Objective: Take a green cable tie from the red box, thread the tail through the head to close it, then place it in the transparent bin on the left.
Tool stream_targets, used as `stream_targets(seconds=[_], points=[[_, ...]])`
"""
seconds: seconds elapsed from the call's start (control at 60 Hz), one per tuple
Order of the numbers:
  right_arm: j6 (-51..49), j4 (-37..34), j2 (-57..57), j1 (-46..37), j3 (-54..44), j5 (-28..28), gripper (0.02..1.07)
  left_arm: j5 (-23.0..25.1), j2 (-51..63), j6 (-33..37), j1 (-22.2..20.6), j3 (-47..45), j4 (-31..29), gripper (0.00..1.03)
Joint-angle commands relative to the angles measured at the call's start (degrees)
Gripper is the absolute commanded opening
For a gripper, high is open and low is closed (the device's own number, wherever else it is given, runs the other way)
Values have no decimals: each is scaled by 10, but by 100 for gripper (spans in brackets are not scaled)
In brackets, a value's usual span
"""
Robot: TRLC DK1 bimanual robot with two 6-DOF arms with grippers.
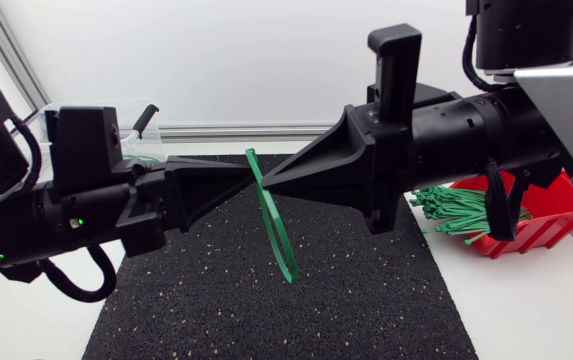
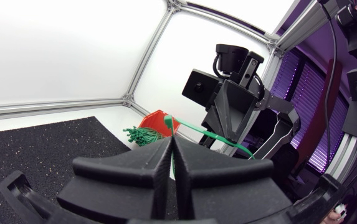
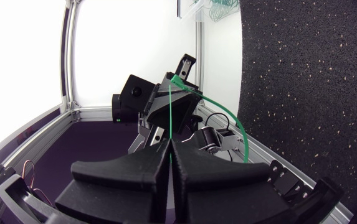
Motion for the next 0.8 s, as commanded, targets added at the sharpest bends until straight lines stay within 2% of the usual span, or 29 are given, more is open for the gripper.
stream_targets(seconds=[0.0, 0.217, 0.433, 0.55, 0.7, 0.783], points=[[20, 9, 0, 0, -12, 0, 8, 0, -6, 7, 4, -2, -1, 4], [32, 1, -27, 11, 8, 2, 8, 0, -13, 1, 5, 15, -15, 4], [38, -20, -51, 16, 11, 3, 8, -10, -38, -5, -15, 34, -37, 4], [37, -53, -74, 17, 34, 6, 8, -19, -42, -5, -22, 47, -50, 4], [37, -105, -103, 17, 61, 7, 8, -48, -42, -5, -52, 66, -69, 4], [40, -110, -109, 11, 61, 7, 8, -65, -42, -5, -73, 74, -78, 4]])
